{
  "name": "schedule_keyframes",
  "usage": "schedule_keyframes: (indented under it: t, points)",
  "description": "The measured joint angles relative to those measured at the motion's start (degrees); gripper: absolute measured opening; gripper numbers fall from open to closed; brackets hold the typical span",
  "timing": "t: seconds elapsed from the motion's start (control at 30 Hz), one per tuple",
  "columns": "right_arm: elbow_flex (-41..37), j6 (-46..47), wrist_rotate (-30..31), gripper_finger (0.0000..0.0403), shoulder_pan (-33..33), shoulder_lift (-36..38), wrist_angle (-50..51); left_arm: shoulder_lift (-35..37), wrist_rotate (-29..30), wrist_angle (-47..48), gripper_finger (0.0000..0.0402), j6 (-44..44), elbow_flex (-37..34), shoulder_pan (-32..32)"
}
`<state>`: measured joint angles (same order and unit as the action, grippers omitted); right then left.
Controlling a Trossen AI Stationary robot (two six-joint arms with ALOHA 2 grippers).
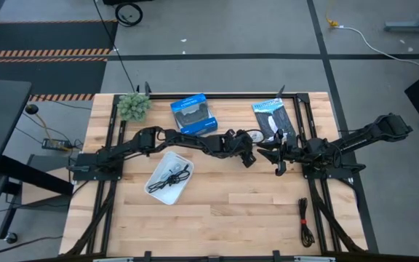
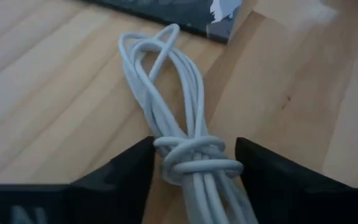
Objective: Pick and place USB-C Cables
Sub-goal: Put the white charger cable into the white bin
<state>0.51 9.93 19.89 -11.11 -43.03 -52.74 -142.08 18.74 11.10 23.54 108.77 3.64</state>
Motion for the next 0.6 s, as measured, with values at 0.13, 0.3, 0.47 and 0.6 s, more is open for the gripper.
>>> schedule_keyframes:
  t: [0.13, 0.3, 0.47, 0.6]
  points:
    - [0.0, 0.0, -0.1, 0.0114, 0.0, 0.0, -0.5, 0.2, -0.7, 0.3, 0.0160, -1.4, 0.0, 0.1]
    - [0.0, 0.0, -0.2, 0.0114, 0.0, 0.0, -0.4, 1.1, -0.9, 1.5, 0.0093, -3.9, -0.1, -0.2]
    - [0.0, 0.0, -0.2, 0.0114, 0.0, 0.0, -0.3, 3.9, 3.1, 9.5, 0.0089, -8.7, 2.8, -1.3]
    - [0.0, 0.0, 0.0, 0.0114, 0.0, 0.0, -0.4, 8.1, 5.7, 25.0, 0.0096, -10.5, 7.9, -2.3]
